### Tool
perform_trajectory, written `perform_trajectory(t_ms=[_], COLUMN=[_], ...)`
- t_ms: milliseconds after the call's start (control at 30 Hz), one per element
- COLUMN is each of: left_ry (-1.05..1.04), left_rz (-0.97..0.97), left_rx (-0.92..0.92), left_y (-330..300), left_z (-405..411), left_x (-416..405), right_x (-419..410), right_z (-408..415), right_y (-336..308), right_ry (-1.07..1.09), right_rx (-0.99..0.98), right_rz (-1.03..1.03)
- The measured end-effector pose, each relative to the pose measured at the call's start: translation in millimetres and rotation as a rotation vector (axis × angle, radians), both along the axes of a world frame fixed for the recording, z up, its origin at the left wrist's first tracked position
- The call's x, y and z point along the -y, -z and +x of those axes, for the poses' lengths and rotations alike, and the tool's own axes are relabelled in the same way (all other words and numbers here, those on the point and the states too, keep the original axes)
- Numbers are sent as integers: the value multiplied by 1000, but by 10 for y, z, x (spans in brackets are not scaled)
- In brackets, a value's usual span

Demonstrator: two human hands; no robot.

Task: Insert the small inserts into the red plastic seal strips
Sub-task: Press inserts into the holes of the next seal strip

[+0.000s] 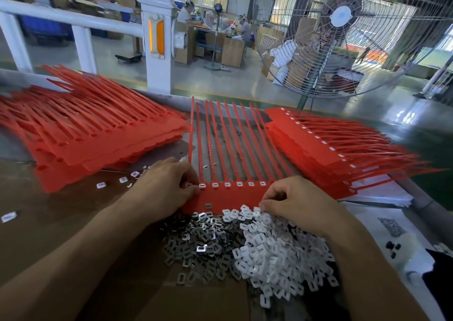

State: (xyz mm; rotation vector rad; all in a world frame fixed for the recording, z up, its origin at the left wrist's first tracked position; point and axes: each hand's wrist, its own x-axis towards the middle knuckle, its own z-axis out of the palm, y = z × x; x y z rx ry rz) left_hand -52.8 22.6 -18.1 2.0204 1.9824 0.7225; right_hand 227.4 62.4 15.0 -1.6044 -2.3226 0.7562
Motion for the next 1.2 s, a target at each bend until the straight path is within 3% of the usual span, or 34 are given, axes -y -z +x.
perform_trajectory(t_ms=[167, 533, 667, 1200], left_ry=[0, 3, -2, -3], left_rz=[0, 1, 6, 16], left_rx=[15, -8, -7, -1], left_y=[4, 7, 11, 9], left_z=[-10, -15, -14, -9], left_x=[1, -6, -6, -8], right_x=[-37, -171, -205, -321], right_z=[7, 70, 64, 24], right_y=[59, 171, 188, 275], right_ry=[49, 316, 345, 361], right_rx=[-42, -485, -544, -354], right_rz=[12, 29, 70, 236])
